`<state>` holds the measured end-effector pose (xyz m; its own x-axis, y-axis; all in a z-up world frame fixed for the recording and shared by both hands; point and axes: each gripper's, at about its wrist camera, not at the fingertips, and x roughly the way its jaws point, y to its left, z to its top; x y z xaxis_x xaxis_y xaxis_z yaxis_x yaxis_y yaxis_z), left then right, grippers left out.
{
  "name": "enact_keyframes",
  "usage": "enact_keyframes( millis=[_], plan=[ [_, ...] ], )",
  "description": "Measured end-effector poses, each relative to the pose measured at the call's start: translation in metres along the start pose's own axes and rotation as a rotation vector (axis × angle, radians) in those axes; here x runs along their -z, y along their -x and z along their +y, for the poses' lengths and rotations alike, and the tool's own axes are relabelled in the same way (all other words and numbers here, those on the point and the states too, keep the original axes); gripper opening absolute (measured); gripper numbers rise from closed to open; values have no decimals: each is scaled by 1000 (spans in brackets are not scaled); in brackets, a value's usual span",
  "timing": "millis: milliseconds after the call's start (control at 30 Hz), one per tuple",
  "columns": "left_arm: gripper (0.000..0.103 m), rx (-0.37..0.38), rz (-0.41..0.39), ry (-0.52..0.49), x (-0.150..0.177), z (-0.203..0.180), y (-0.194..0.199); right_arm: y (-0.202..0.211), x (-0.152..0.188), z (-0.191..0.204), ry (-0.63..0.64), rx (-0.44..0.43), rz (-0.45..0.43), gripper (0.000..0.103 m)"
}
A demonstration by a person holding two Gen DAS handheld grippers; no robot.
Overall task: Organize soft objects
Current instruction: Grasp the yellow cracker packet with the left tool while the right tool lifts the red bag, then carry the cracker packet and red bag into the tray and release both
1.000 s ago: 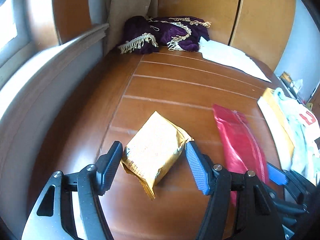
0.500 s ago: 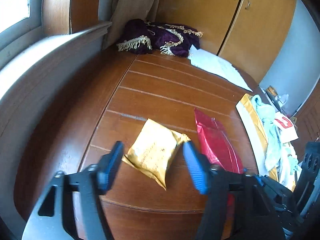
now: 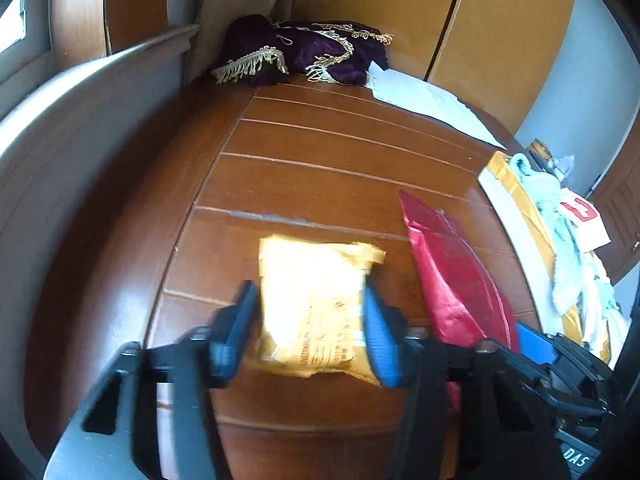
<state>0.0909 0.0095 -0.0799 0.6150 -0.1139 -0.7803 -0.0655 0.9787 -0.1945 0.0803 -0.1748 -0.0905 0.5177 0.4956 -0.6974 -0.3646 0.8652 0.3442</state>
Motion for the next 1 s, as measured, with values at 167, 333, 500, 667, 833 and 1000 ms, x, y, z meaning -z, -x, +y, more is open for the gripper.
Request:
enact_keyframes(
  millis=[167,333,500,667,833,1000],
  plan=[
    [43,-35,-2,36,7,-2,5,8,2,4,10,-4,-24,50],
    [47,-45,-9,31,8,-6,1,25,3,3,12,-25,-73,50],
    [42,-61,-18,38,7,-16,-1,52,5,5,31,-75,-132,49],
    [42,33,-66,86,8,-31,16,79,5,-2,36,-169,-148,49],
    [42,174,-107,117,-1,-60,36,105,-6,-29,0,-208,-176,49],
    [42,288,-120,62,-15,-108,42,127,-23,-67,-7,-154,-227,50]
  ],
)
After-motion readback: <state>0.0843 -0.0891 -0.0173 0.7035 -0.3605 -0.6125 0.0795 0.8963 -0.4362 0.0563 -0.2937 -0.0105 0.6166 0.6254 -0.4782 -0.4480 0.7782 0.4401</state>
